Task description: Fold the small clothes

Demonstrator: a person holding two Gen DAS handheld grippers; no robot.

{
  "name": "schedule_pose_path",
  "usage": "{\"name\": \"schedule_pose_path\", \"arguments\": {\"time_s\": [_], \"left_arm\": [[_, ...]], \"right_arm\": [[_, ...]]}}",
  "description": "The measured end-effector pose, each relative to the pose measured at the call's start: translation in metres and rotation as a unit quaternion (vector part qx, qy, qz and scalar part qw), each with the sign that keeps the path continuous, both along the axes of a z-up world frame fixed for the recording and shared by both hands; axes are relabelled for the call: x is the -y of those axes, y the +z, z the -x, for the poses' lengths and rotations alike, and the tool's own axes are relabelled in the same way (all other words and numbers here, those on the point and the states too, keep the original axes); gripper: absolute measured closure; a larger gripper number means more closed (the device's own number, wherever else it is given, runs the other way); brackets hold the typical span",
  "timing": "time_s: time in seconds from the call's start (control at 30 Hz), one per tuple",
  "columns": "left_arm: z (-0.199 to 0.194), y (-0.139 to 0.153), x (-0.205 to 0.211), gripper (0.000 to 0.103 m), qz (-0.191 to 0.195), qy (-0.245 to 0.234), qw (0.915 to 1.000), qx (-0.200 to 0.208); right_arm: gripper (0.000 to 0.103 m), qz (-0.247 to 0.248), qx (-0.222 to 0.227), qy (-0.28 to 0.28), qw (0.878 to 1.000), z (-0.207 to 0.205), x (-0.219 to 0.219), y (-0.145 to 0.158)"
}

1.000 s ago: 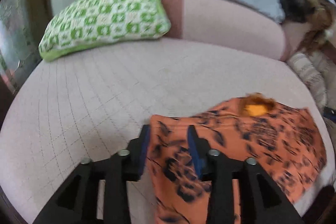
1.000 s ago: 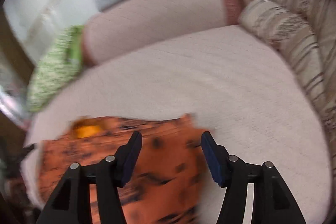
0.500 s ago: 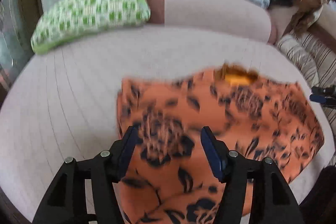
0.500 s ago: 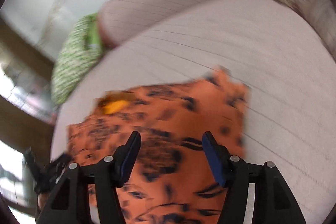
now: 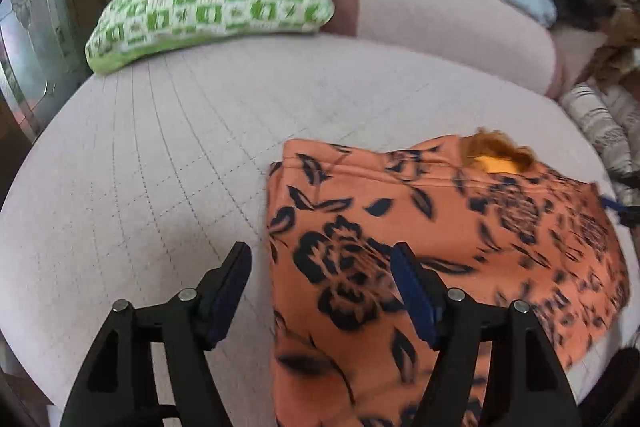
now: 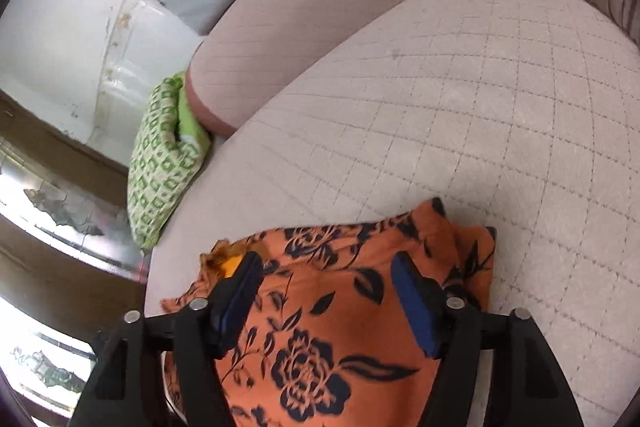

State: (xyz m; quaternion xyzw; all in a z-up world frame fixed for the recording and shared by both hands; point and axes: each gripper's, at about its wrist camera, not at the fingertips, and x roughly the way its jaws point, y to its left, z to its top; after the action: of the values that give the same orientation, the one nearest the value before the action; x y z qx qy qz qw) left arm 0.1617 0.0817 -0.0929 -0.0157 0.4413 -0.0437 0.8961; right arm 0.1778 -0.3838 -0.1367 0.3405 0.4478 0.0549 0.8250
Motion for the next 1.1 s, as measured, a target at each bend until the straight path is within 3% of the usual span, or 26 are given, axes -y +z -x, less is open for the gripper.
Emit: {"name": "schedule_pose_path", "arguments": {"time_s": [0.03,0.07,0.1,0.2,0.3,0.4,0.47,0.5,0.53,0.57,0.63,0.73,0.8,0.83,0.87,0.9,1.0,1.1], "left_arm": [[0.006,-0.001,0.001,0.030,0.002,-0.001,1.0000,-0.005],[0.010,-0.003,0.001,0.030,0.002,0.001,0.9999,-0.017],[0.016,-0.004,0.000,0.030,0.002,0.003,0.9996,-0.028],[0.046,0.005,-0.001,0.030,0.011,0.006,0.9998,-0.013],[0.071,0.011,0.005,0.030,0.015,-0.005,0.9999,0.005],[0.078,0.005,0.013,0.028,0.016,-0.017,0.9997,0.000],[0.073,-0.015,0.016,0.023,-0.013,-0.023,0.9996,-0.014],[0.065,-0.037,0.017,0.022,-0.054,-0.013,0.9971,-0.053],[0.065,-0.042,0.013,0.021,-0.044,-0.009,0.9972,-0.059],[0.069,-0.035,0.005,0.021,-0.015,0.007,0.9987,-0.049],[0.071,-0.025,0.001,0.022,0.000,0.022,0.9985,-0.050],[0.074,-0.010,0.010,0.022,-0.011,0.013,0.9996,-0.024],[0.075,-0.003,0.021,0.022,-0.017,0.005,0.9997,-0.019],[0.075,-0.002,0.026,0.022,-0.017,0.002,0.9997,-0.018],[0.076,0.000,0.031,0.022,-0.018,-0.001,0.9997,-0.017],[0.076,0.001,0.037,0.022,-0.018,-0.008,0.9997,-0.017],[0.073,0.008,0.058,0.022,-0.017,-0.023,0.9996,-0.004],[0.063,0.010,0.088,0.022,-0.015,-0.053,0.9985,0.002]], "right_arm": [[0.027,0.007,-0.025,-0.009,1.000,-0.001,0.007,-0.011],[0.037,-0.017,-0.028,-0.034,0.999,0.005,0.016,-0.018],[0.040,-0.020,-0.018,-0.051,0.998,0.015,0.017,-0.006],[0.040,0.019,0.034,-0.020,0.999,0.048,-0.008,0.041],[0.030,-0.023,0.062,0.030,0.997,0.087,-0.037,0.060],[0.027,-0.060,0.040,0.056,0.996,0.118,-0.057,0.031],[0.029,-0.067,-0.033,0.000,0.997,0.130,-0.044,-0.018],[0.048,-0.109,-0.024,-0.044,0.993,0.144,-0.031,-0.029],[0.052,-0.119,-0.017,-0.058,0.991,0.153,-0.026,-0.028],[0.050,-0.102,-0.014,-0.073,0.992,0.164,-0.023,-0.017],[0.035,-0.080,0.003,-0.081,0.994,0.176,-0.026,-0.001],[0.030,-0.101,0.050,-0.026,0.993,0.177,-0.038,0.019],[0.022,-0.095,0.035,-0.034,0.994,0.171,-0.041,0.004],[0.022,-0.083,-0.022,-0.061,0.994,0.165,-0.041,-0.018],[0.030,-0.112,-0.028,-0.081,0.990,0.170,-0.030,-0.032],[0.032,-0.138,-0.007,-0.097,0.986,0.179,-0.021,-0.028],[0.031,-0.103,0.032,-0.095,0.990,0.187,-0.013,0.003],[0.030,-0.106,0.057,-0.067,0.990,0.169,0.009,0.020]]}}
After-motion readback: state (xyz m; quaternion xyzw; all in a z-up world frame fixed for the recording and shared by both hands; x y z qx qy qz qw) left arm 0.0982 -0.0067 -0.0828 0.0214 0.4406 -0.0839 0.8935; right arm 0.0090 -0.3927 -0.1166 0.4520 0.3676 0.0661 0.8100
